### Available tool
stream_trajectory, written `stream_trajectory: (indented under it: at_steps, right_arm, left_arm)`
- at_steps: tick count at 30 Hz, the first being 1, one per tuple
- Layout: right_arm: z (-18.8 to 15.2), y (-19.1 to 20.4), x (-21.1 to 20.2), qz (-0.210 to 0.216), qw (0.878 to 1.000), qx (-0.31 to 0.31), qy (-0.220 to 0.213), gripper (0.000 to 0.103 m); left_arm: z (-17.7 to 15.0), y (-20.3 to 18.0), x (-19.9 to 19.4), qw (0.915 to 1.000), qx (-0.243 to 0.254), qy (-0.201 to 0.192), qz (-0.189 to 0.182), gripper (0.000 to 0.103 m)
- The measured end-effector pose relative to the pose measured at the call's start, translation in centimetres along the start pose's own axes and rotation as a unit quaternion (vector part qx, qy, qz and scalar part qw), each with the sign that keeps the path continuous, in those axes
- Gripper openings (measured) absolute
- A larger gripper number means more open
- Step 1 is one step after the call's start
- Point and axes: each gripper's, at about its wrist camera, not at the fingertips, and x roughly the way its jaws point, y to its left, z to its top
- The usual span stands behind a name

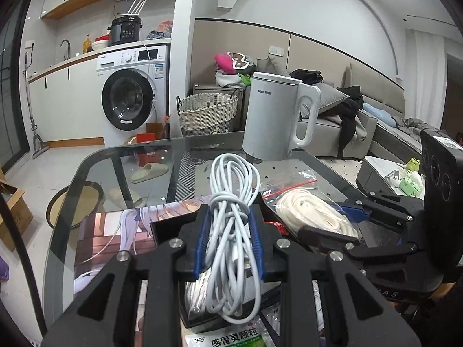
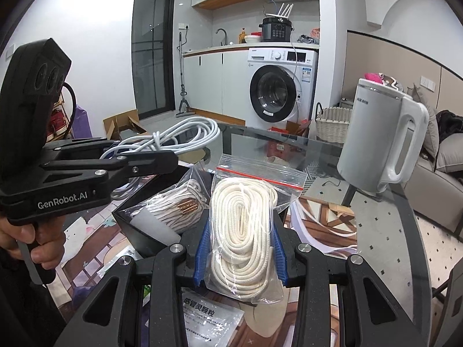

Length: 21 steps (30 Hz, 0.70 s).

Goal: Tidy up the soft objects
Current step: 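Lift the rope bag and white cable up over the black box, then lower the rope bag and cable into the box and open both grippers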

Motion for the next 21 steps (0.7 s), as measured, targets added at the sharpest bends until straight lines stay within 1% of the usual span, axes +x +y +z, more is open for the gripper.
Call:
stream_trajectory:
  at_steps: [3, 7, 9, 14, 17, 21]
  right_arm:
    - [0.2, 0.6, 0.9, 0.004, 1.0, -0.008, 0.007, 0.037]
    - [0.5, 1.5, 2.7, 0.003, 0.999, -0.021, 0.03, 0.037]
    - [0.5, 1.6, 3.2, 0.004, 0.999, -0.02, 0.034, 0.037]
    - [0.7, 1.5, 4.6, -0.015, 0.998, -0.022, 0.058, 0.037]
    - [0.5, 1.4, 5.2, -0.032, 0.997, -0.023, 0.07, 0.037]
    - [0.7, 1.1, 5.4, -0.037, 0.997, -0.017, 0.071, 0.038]
  left_arm:
    - [-0.2, 0.4, 0.4, 1.0, -0.002, 0.004, 0.003, 0.025]
    - [-0.3, 1.1, 0.5, 0.9999, -0.01, 0.005, 0.004, 0.025]
    - [-0.4, 1.4, 0.6, 0.9999, -0.012, 0.006, 0.005, 0.025]
    - [-0.8, 2.2, 0.9, 0.9997, -0.019, 0.011, 0.004, 0.025]
    - [-0.8, 2.3, 0.7, 0.9997, -0.02, 0.01, 0.003, 0.025]
    - [-0.9, 2.3, 0.6, 0.9997, -0.018, 0.012, 0.003, 0.025]
